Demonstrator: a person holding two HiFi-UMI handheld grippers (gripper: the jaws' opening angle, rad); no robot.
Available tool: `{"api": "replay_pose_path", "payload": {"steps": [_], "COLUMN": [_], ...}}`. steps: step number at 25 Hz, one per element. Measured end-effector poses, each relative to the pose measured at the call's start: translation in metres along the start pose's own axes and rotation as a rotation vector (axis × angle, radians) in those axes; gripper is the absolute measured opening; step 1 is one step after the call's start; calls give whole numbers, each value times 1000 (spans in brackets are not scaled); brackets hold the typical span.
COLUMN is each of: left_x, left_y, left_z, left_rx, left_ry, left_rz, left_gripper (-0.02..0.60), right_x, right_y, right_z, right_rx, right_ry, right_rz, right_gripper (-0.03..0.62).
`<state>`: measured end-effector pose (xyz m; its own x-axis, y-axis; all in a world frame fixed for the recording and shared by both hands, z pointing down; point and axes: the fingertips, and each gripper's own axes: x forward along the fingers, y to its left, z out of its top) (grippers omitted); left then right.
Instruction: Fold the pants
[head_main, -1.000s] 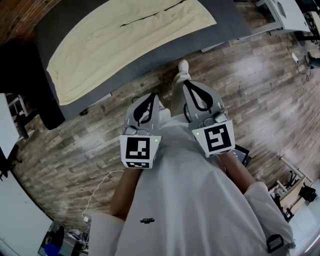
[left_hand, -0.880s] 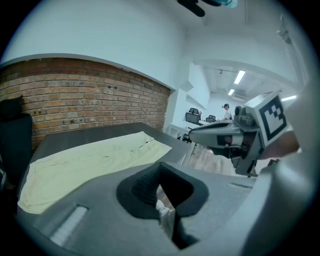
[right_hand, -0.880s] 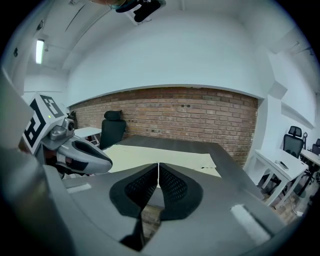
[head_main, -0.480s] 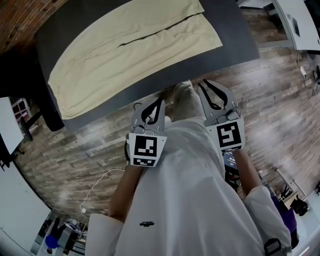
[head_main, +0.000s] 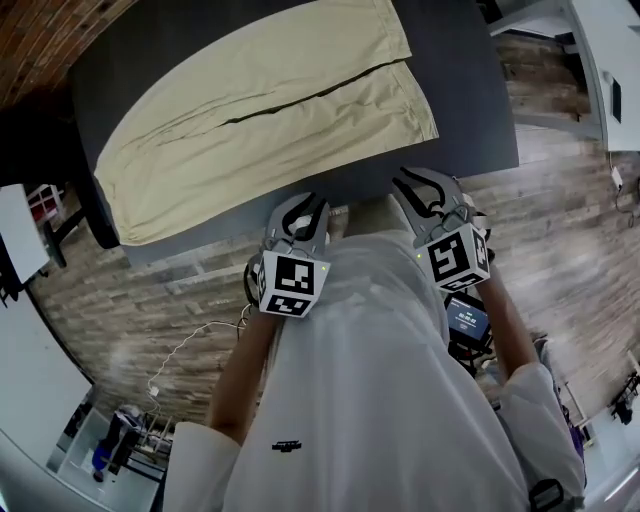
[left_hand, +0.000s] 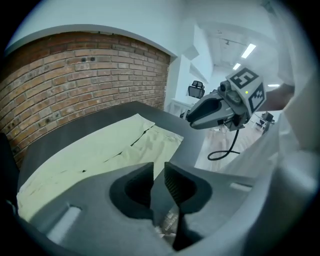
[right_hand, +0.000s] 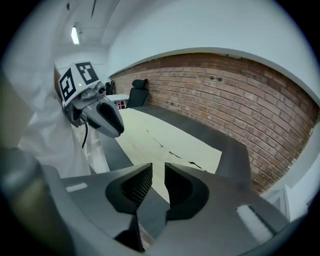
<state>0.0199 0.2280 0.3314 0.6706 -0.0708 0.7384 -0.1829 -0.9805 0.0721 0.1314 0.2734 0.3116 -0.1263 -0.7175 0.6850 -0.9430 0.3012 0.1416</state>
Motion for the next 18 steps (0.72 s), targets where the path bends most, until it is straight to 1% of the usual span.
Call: {"api": "replay_pose_path", "payload": {"steps": [3,7,12,16,18], "left_x": [21,45,70,85,88], "left_y": [3,6,16,23,30], "left_z": [2,-6,-33,-64,-77], "left_rx": [18,39,43,74,85], "left_ry": [40,100,184,267,293], "left_rz": [22,44,70,61,58], "left_gripper": [69,104,138,164,169], "right_x": [11,26,47,61,69], "right_y": [-17,-35,-47,-44,-44], "right_z": [-20,-48,-88,-118,-128], "right_rx": [-62,-153,-280,-357,-389], "right_ry": [30,71,144,213,240], "right_rz": [60,121,179,235,244], "right_gripper": [83,89,106,110,117]}}
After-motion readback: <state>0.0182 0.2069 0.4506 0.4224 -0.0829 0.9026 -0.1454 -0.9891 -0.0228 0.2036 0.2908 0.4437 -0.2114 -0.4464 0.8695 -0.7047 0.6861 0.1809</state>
